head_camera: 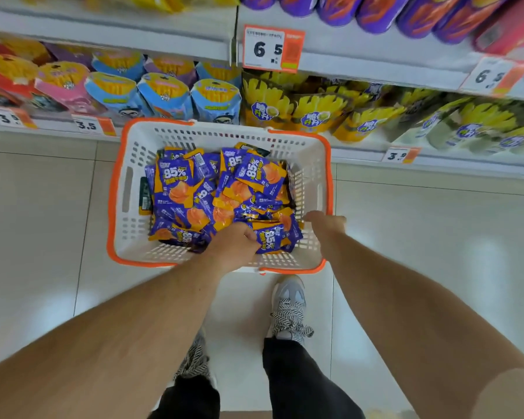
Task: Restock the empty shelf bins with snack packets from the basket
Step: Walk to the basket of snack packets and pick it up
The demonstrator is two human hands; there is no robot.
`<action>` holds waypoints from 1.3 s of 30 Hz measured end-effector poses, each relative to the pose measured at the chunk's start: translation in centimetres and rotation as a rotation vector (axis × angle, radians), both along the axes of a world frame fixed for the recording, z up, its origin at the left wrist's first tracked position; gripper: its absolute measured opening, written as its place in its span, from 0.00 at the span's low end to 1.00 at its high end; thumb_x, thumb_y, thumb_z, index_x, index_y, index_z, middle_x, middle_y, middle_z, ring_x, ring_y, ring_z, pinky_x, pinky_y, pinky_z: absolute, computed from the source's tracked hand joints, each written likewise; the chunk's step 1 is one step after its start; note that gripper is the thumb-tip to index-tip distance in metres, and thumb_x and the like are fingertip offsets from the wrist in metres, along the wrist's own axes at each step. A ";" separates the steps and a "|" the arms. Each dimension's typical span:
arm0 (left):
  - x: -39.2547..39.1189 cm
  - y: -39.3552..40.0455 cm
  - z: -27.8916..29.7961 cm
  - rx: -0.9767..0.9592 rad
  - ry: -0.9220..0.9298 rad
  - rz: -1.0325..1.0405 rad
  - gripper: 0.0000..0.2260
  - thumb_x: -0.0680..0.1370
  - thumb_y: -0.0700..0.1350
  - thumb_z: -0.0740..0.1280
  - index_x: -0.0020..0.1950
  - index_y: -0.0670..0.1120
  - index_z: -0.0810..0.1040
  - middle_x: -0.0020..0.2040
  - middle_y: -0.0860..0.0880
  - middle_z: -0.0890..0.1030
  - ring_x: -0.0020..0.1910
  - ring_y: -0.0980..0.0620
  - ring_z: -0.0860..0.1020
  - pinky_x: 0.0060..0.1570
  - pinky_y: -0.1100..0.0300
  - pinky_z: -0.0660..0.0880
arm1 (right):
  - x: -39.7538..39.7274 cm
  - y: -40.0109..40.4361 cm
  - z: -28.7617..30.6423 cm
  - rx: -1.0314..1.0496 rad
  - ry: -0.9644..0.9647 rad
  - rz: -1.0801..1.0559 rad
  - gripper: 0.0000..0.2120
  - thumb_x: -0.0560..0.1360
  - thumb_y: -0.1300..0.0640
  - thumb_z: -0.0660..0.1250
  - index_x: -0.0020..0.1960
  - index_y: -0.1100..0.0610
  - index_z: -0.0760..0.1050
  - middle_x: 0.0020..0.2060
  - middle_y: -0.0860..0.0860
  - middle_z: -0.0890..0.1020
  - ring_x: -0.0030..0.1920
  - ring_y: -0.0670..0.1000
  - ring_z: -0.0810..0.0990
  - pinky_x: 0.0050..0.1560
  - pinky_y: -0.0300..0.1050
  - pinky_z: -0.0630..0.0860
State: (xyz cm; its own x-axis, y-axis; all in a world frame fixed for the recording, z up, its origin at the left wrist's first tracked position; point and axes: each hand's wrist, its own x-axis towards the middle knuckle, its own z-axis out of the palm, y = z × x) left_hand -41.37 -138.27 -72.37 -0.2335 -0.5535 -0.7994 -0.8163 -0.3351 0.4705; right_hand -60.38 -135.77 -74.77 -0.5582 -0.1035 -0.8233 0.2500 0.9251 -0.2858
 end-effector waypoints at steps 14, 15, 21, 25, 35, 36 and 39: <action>8.9 -4.2 1.5 -0.082 -0.169 0.078 0.04 0.75 0.43 0.63 0.50 0.46 0.72 0.47 0.47 0.77 0.47 0.46 0.76 0.44 0.54 0.73 | 12.7 -7.6 5.4 -0.176 0.027 0.222 0.07 0.71 0.55 0.60 0.37 0.56 0.73 0.32 0.52 0.76 0.41 0.59 0.82 0.39 0.49 0.74; 9.9 -4.7 1.0 -0.108 -0.204 0.088 0.06 0.74 0.44 0.64 0.49 0.44 0.73 0.47 0.46 0.78 0.46 0.46 0.76 0.42 0.55 0.73 | 13.6 -8.0 5.0 -0.163 0.001 0.244 0.08 0.73 0.55 0.60 0.36 0.56 0.72 0.32 0.53 0.77 0.41 0.59 0.82 0.40 0.49 0.75; 13.6 -8.8 -2.7 -0.257 -0.403 0.217 0.30 0.71 0.50 0.69 0.71 0.44 0.66 0.68 0.41 0.67 0.67 0.41 0.66 0.66 0.46 0.67 | 17.7 -9.5 1.1 -0.266 -0.013 0.299 0.07 0.76 0.57 0.59 0.42 0.57 0.74 0.40 0.57 0.82 0.37 0.58 0.82 0.34 0.50 0.78; 15.5 -11.6 -4.3 -0.237 -0.445 0.353 0.44 0.72 0.52 0.71 0.79 0.45 0.47 0.80 0.43 0.46 0.78 0.42 0.47 0.75 0.45 0.51 | 19.1 -10.6 -0.1 -0.241 -0.010 0.280 0.12 0.77 0.58 0.58 0.55 0.59 0.76 0.46 0.56 0.84 0.30 0.50 0.72 0.27 0.41 0.65; 16.9 -14.0 -4.0 -0.319 -0.288 0.669 0.22 0.72 0.48 0.69 0.63 0.42 0.72 0.56 0.43 0.79 0.52 0.40 0.79 0.46 0.53 0.76 | 17.6 -10.1 1.8 -0.244 -0.136 0.158 0.05 0.77 0.56 0.62 0.45 0.57 0.72 0.36 0.51 0.75 0.31 0.49 0.70 0.29 0.42 0.69; 16.3 -13.6 -3.0 -0.390 -0.291 0.632 0.19 0.73 0.48 0.68 0.62 0.43 0.73 0.54 0.45 0.80 0.50 0.41 0.79 0.46 0.53 0.76 | 17.0 -9.9 2.4 -0.261 -0.140 0.153 0.06 0.77 0.56 0.63 0.42 0.56 0.70 0.35 0.50 0.74 0.31 0.49 0.71 0.30 0.41 0.70; 13.7 -12.7 0.2 -0.417 -0.258 0.592 0.13 0.75 0.50 0.65 0.56 0.46 0.76 0.48 0.47 0.78 0.44 0.44 0.76 0.43 0.56 0.72 | 14.7 -9.5 4.1 -0.245 -0.165 0.129 0.10 0.77 0.56 0.62 0.38 0.53 0.67 0.34 0.50 0.72 0.31 0.48 0.71 0.31 0.42 0.71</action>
State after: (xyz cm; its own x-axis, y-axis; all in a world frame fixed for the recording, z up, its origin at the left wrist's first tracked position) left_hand -27.66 -150.93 -72.13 0.3613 -0.7959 -0.4858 -0.6570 -0.5869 0.4732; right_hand -45.72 -145.26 -70.66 -0.3888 -0.3716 -0.8430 0.1961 0.8607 -0.4699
